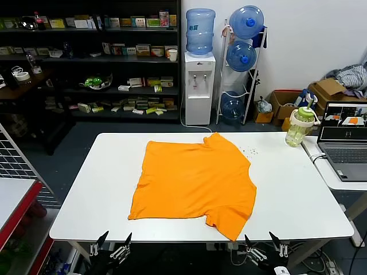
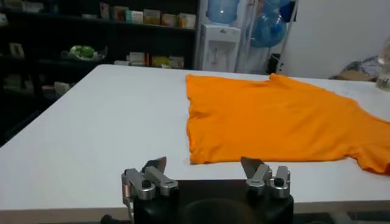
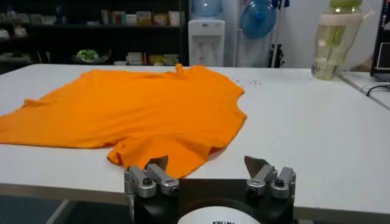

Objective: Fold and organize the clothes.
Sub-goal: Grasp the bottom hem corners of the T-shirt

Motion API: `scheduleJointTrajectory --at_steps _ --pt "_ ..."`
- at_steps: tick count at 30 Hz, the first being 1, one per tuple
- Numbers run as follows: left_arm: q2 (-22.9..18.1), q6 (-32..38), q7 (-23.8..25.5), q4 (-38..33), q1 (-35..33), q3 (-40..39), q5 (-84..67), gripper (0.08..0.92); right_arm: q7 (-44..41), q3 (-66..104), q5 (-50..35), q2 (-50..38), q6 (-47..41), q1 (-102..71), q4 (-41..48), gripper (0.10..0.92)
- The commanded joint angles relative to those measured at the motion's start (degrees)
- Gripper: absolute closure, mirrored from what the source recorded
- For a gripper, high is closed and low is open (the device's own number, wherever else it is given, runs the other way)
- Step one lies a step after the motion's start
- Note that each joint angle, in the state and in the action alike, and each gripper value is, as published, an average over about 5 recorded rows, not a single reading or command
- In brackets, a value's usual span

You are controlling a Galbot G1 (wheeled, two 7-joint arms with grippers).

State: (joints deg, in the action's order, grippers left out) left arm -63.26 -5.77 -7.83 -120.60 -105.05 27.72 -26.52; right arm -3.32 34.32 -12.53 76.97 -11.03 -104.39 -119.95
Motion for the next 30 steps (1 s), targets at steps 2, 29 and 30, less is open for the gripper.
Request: scheduleJointTrajectory --at_steps 2,29,30 --pt "-0.1 0.2 -0.1 0.7 1.1 -0.1 -0.1 0.177 0.3 0.2 0.0 0.1 0.2 0.1 -0.1 0.203" --pt "-3.5 -1.8 -0.4 17.7 21.0 -7.2 0.9 0.177 5.5 -9.1 1.6 2.6 -5.3 18.2 16.0 0.238" --pt "-3.5 -2.0 -0.5 17.9 21.2 -7.4 0.9 0.177 5.5 -9.2 1.6 2.6 -5.4 18.1 16.1 0.257"
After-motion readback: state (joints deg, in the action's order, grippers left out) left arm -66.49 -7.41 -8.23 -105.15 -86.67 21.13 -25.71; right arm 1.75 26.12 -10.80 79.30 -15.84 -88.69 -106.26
